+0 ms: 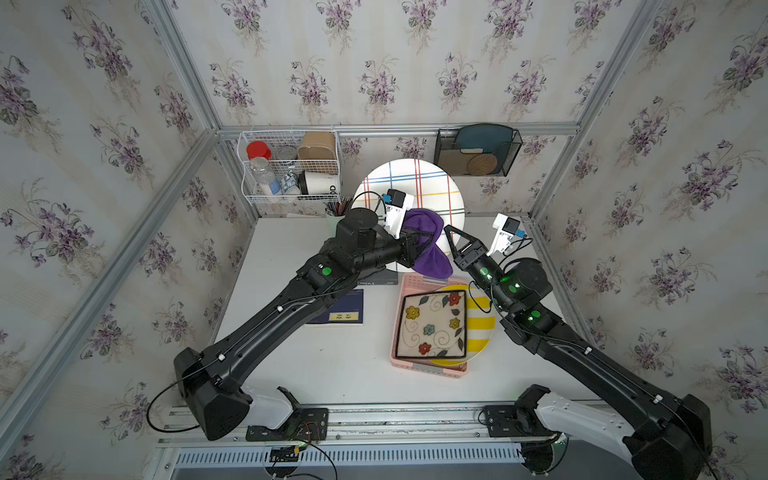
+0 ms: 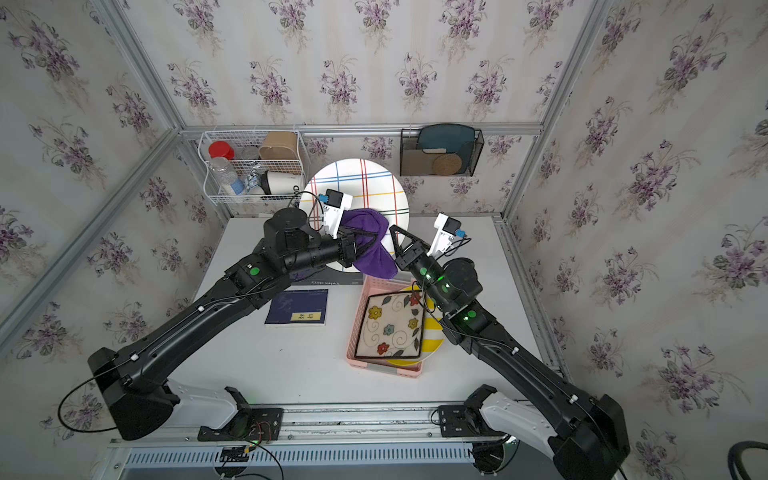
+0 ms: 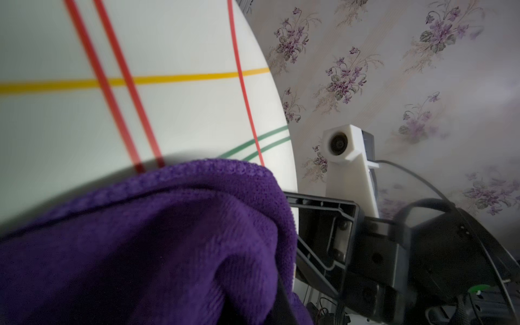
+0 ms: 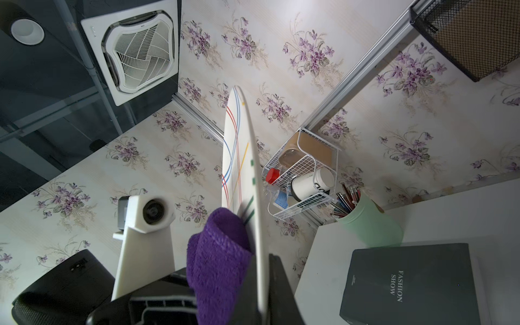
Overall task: Wipe the wet plate dry
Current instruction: Wipe the plate with towel.
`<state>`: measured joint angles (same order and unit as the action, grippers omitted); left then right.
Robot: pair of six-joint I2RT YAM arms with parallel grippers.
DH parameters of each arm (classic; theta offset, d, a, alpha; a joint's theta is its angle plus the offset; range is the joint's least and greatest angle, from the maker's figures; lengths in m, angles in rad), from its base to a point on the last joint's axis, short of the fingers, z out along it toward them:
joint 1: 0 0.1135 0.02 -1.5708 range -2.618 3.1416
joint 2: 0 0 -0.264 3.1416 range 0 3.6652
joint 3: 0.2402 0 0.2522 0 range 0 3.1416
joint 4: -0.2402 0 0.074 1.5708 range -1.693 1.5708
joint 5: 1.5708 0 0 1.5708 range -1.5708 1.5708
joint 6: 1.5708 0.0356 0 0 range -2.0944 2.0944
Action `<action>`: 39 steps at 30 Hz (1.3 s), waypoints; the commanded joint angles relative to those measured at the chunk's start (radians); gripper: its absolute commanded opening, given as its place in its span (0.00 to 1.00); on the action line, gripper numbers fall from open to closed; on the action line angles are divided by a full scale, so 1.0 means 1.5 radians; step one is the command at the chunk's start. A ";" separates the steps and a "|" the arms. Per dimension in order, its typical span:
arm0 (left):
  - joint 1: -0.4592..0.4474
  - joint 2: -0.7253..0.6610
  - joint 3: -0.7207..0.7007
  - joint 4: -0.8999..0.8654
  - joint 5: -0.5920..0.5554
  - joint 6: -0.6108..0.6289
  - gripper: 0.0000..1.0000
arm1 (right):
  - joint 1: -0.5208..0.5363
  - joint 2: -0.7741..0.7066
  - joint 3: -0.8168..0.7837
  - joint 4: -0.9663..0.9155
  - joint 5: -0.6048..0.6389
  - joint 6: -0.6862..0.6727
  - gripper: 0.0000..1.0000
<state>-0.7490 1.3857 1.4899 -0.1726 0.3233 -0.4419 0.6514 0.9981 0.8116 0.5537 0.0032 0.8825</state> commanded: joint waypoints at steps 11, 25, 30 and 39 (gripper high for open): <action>0.078 -0.003 0.008 -0.045 0.043 -0.002 0.00 | 0.086 0.059 0.056 0.107 -0.159 -0.077 0.00; 0.077 0.012 0.042 -0.028 0.090 0.000 0.00 | 0.077 0.058 0.032 0.102 -0.141 -0.056 0.00; 0.046 0.050 0.089 -0.096 -0.008 0.042 0.00 | 0.086 0.075 0.022 0.149 -0.132 -0.029 0.00; 0.209 -0.052 0.012 -0.136 -0.065 -0.006 0.00 | 0.056 0.031 0.004 0.096 -0.171 -0.056 0.00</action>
<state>-0.4572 1.3144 1.5242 -0.3222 0.2363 -0.4500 0.7174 1.0386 0.7956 0.5240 -0.1135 0.8154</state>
